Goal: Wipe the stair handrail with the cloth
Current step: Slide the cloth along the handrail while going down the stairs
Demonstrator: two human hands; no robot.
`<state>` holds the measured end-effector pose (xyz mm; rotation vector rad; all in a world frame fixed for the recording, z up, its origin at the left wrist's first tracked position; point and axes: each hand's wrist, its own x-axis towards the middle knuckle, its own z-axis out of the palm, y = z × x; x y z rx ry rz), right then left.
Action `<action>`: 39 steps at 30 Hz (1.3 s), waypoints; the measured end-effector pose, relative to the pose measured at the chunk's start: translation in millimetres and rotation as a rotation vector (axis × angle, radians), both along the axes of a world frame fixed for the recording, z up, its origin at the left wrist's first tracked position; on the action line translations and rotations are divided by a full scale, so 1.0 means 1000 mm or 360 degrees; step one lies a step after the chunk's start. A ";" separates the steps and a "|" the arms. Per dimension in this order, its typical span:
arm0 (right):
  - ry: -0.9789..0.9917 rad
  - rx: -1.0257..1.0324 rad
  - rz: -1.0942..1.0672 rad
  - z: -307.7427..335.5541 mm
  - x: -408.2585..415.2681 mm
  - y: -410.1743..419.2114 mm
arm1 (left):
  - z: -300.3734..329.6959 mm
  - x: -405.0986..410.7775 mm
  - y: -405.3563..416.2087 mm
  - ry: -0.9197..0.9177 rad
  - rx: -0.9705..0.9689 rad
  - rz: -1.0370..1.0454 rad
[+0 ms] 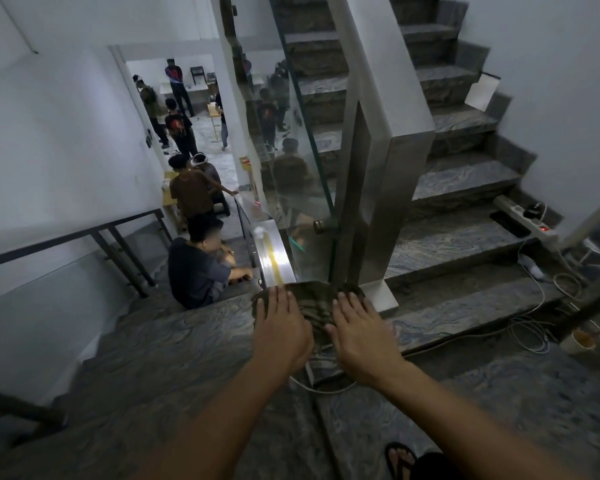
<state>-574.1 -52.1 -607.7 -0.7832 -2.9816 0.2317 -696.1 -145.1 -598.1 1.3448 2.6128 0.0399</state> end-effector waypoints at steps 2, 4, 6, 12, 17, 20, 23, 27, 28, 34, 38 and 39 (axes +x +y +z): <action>0.0102 -0.0016 0.0131 0.002 -0.006 -0.006 | -0.001 -0.017 -0.002 -0.0013 0.0015 -0.0079; 0.0234 -0.0082 0.0180 0.006 -0.011 -0.005 | 0.000 -0.035 0.000 -0.0085 0.0085 -0.0095; 0.0308 -0.0183 0.0182 0.011 -0.017 -0.002 | 0.001 -0.051 0.008 -0.0200 0.0202 -0.0043; 0.0196 -0.0081 0.0279 0.004 -0.017 -0.003 | -0.003 -0.090 0.022 -0.0200 0.0185 -0.0173; 0.0064 0.0057 0.0239 0.009 -0.026 -0.014 | -0.009 -0.115 0.025 -0.0091 0.0060 -0.0390; 0.0035 0.0122 0.0219 0.002 -0.037 -0.023 | -0.010 -0.131 0.032 -0.0016 -0.0015 -0.0476; 0.0025 0.0140 0.0175 -0.004 -0.048 -0.031 | -0.007 -0.139 0.039 -0.0018 -0.0051 -0.0508; 0.0045 0.0061 0.0078 -0.007 -0.060 -0.039 | -0.009 -0.151 0.046 0.0003 -0.0047 -0.0579; 0.0044 0.0033 0.0051 -0.008 -0.065 -0.041 | -0.010 -0.155 0.049 0.0013 -0.0050 -0.0599; -0.0055 -0.0074 -0.0180 -0.006 -0.093 -0.045 | -0.009 -0.173 0.069 -0.0009 -0.0009 -0.0677; -0.0169 -0.0188 -0.0199 -0.008 -0.108 -0.040 | -0.011 -0.187 0.082 0.0014 -0.0007 -0.0706; -0.0175 -0.0208 -0.0208 -0.011 -0.112 -0.038 | -0.011 -0.190 0.085 0.0015 -0.0007 -0.0707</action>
